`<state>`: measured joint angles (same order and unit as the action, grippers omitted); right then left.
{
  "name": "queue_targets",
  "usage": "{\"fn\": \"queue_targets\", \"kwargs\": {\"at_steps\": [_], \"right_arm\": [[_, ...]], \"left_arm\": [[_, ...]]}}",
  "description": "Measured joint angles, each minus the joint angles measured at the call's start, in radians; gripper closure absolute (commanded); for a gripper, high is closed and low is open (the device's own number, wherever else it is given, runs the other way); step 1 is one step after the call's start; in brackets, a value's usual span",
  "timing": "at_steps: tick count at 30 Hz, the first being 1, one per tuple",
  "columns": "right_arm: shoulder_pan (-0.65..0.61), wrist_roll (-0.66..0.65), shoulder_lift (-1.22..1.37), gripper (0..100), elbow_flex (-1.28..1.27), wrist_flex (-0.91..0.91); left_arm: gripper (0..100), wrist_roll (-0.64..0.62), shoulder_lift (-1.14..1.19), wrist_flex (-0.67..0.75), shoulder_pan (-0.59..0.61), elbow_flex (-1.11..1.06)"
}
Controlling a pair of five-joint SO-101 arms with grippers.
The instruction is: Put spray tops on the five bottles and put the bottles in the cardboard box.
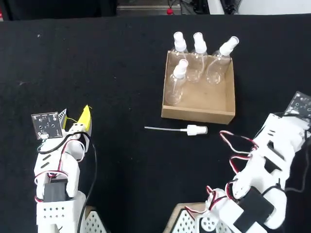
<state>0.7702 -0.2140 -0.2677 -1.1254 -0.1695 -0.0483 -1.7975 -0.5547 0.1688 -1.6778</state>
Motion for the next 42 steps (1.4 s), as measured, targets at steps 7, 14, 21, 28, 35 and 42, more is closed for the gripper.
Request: {"fn": "queue_targets", "kwargs": {"at_steps": [7, 14, 21, 28, 35, 42], "right_arm": [[0.0, 0.0, 0.0, 67.7, 0.018, 0.04], [0.0, 0.0, 0.0, 81.1, 0.018, 0.04], [0.0, -0.002, 0.035, 97.9, 0.017, -0.04], [0.005, 0.0, 0.018, 98.8, -0.02, -0.074], [0.006, -0.002, -0.241, 98.8, -0.012, 0.269], [-0.124, -0.003, -0.554, 98.8, 0.132, 0.862]], "left_arm": [[79, 0.0, 0.0, 0.0, 0.0, 0.0], [79, 0.0, 0.0, 0.0, 0.0, 0.0], [79, 0.0, 0.0, 0.0, 0.0, 0.0], [79, 0.0, 0.0, 0.0, 0.0, 0.0], [79, 0.0, 0.0, 0.0, 0.0, 0.0], [79, 0.0, 0.0, 0.0, 0.0, 0.0]]}}
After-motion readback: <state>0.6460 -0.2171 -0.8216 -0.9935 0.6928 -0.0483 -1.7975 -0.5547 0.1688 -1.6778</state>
